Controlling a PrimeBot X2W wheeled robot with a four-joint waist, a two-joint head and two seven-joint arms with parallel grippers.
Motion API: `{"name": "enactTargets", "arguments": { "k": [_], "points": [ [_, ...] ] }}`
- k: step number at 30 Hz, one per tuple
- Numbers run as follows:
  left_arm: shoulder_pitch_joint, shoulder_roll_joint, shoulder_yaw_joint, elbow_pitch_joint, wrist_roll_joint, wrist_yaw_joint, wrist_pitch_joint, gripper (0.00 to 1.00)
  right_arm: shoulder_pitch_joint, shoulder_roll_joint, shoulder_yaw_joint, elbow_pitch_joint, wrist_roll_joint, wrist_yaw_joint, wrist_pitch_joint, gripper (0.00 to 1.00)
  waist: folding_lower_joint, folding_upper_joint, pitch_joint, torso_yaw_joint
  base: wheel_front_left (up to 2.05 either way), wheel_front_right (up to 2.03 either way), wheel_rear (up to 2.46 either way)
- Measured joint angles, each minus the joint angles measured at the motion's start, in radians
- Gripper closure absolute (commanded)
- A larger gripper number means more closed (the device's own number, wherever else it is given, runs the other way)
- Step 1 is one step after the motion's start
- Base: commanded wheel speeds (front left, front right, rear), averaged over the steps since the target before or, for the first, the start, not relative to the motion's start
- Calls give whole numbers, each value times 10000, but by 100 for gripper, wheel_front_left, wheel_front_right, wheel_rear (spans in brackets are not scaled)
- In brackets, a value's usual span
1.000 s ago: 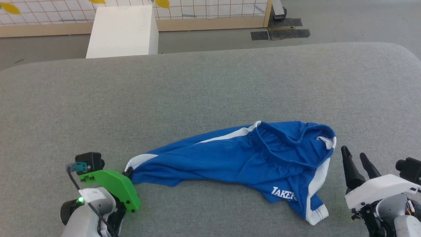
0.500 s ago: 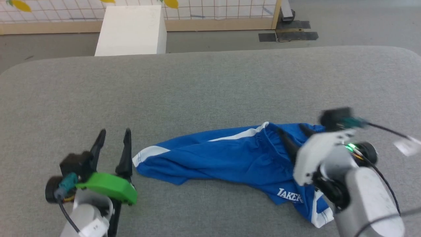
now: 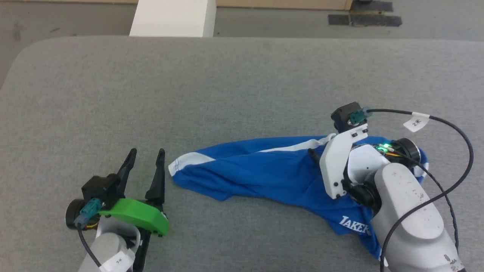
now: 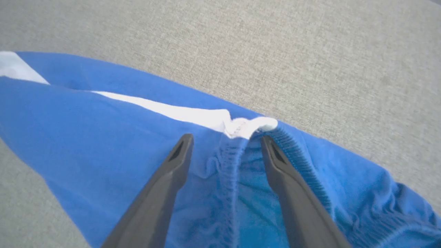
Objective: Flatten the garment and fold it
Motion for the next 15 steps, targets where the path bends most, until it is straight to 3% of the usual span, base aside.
{"name": "enactTargets", "arguments": {
  "k": [7,8,9,10,15],
  "points": [
    [-238,-6,-169,196,-4,-128,-31,0,-461,0,-117,516,-109,0,-545,0,0,0,459,271,0,0,0],
    [-251,-13,-188,244,-17,-153,-31,0,-519,-2,-117,587,-107,0,-608,11,0,0,503,298,0,0,0],
    [-263,-13,-211,303,-33,-173,-31,0,-568,-4,-92,635,-107,0,-642,69,0,0,535,317,0,0,0],
    [-270,-17,-234,349,-44,-176,-31,0,-589,-4,-61,658,-100,0,-713,100,0,0,548,328,0,0,0],
    [-296,-29,-443,596,-127,-247,8,0,-610,-2,27,568,123,0,-1275,100,0,0,364,274,0,0,0]
  ]
}}
